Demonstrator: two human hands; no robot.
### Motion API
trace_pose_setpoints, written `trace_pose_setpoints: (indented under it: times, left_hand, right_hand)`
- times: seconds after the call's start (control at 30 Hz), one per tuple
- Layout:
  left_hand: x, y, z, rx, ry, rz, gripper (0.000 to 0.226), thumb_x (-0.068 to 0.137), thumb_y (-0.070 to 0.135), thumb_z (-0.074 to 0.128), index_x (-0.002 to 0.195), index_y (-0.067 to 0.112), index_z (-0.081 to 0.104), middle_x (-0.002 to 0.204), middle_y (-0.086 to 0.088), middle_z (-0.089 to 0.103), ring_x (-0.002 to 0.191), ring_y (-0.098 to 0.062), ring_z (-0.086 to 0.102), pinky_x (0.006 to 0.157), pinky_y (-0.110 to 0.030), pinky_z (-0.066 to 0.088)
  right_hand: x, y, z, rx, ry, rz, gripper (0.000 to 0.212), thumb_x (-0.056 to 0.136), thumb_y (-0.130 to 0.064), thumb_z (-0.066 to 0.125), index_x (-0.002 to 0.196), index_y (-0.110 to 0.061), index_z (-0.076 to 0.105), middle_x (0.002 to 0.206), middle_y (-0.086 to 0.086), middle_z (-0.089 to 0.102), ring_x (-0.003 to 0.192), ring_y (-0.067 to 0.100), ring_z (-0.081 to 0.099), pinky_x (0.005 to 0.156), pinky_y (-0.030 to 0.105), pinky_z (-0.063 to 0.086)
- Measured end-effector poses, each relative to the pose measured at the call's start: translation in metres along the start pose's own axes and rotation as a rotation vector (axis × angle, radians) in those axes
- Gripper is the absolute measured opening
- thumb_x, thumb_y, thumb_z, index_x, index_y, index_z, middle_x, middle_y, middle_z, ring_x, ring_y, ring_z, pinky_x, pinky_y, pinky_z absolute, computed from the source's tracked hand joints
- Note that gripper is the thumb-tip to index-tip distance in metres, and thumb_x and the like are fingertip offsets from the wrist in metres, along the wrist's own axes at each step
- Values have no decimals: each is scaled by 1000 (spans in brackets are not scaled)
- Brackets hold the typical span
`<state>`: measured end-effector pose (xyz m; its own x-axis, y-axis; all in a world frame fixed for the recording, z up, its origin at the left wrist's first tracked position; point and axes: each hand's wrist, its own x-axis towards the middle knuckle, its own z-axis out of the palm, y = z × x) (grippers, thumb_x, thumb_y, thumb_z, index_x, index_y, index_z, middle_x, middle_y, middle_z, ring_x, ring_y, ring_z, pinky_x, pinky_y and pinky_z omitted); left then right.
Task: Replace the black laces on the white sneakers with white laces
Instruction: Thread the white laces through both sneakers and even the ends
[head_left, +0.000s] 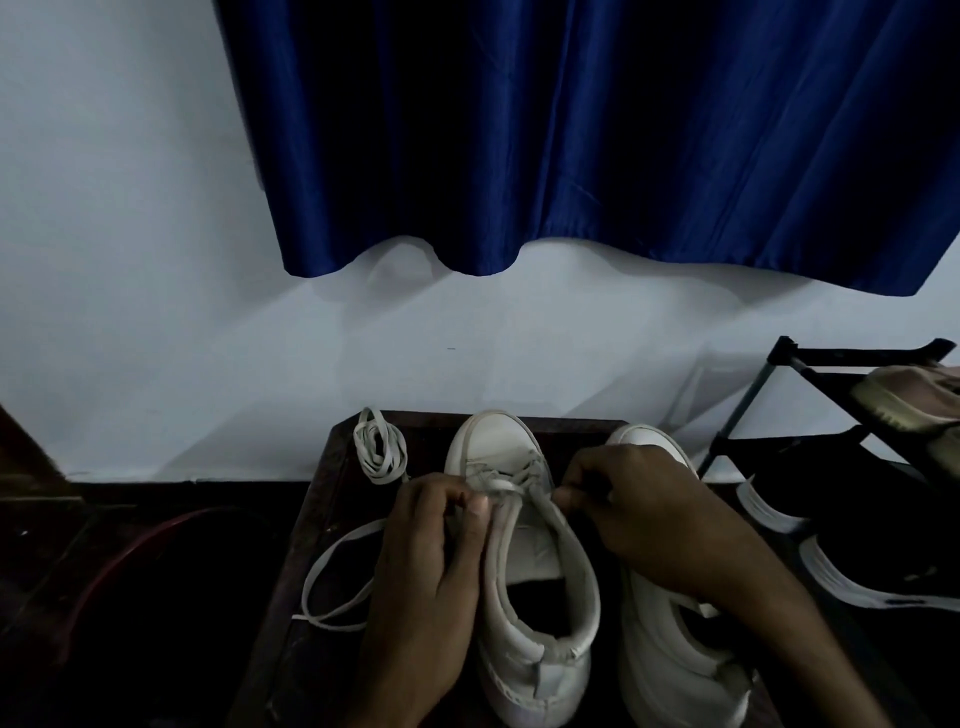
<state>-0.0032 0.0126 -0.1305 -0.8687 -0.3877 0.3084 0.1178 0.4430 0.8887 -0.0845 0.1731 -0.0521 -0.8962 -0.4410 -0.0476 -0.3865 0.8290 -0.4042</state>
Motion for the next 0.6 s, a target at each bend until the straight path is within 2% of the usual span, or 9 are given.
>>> trace_pose_setpoints:
  times: [0.1, 0.17, 0.27, 0.33, 0.43, 0.5, 0.6]
  left_hand:
    - [3, -1, 0, 7, 3, -22, 23, 97, 51, 47, 96, 32, 61, 104, 21, 60, 102, 2, 57, 81, -7, 37]
    - [3, 3, 0, -101, -16, -102, 26, 95, 51, 45, 100, 33, 63, 101, 24, 64, 99, 7, 59, 80, -10, 39]
    - [3, 5, -1, -158, -12, -141, 31, 95, 53, 41, 99, 32, 64, 97, 19, 67, 96, 2, 61, 80, -19, 43]
    - [3, 5, -1, -169, 14, -148, 32, 97, 53, 40, 95, 30, 63, 93, 17, 67, 93, 0, 61, 77, -18, 42]
    - [3, 7, 0, -121, 26, -130, 34, 96, 54, 37, 91, 28, 60, 89, 17, 64, 89, -1, 60, 73, -12, 40]
    - [3, 9, 0, -95, 44, -123, 30, 90, 51, 39, 87, 28, 57, 87, 18, 62, 86, 0, 59, 70, -10, 39]
    - [4, 10, 2, -89, 85, -120, 28, 90, 48, 39, 82, 26, 55, 83, 17, 61, 78, -1, 58, 64, -9, 38]
  right_hand:
    - [-1, 1, -3, 68, -3, -37, 22, 90, -38, 61, 71, -26, 59, 62, -9, 56, 62, 6, 52, 61, 22, 42]
    - [-1, 3, -6, 116, -14, -23, 24, 84, -42, 61, 72, -22, 62, 65, -4, 62, 62, 8, 56, 62, 26, 44]
    - [-2, 7, -11, 171, -27, 6, 24, 81, -40, 64, 68, -19, 64, 66, 2, 64, 60, 13, 57, 63, 34, 46]
    - [-3, 7, -14, 206, -28, 18, 23, 76, -41, 63, 66, -20, 65, 66, 5, 63, 58, 14, 54, 61, 36, 47]
    - [-4, 7, -13, 209, 4, 42, 23, 76, -41, 64, 67, -20, 66, 66, 4, 64, 56, 10, 54, 56, 29, 45]
    - [-1, 9, -8, 205, 12, 37, 24, 83, -43, 64, 72, -21, 67, 67, 0, 67, 61, 11, 60, 62, 29, 49]
    - [-1, 8, -3, 235, -19, -8, 32, 84, -57, 58, 79, -27, 66, 72, -6, 69, 69, 9, 63, 72, 36, 53]
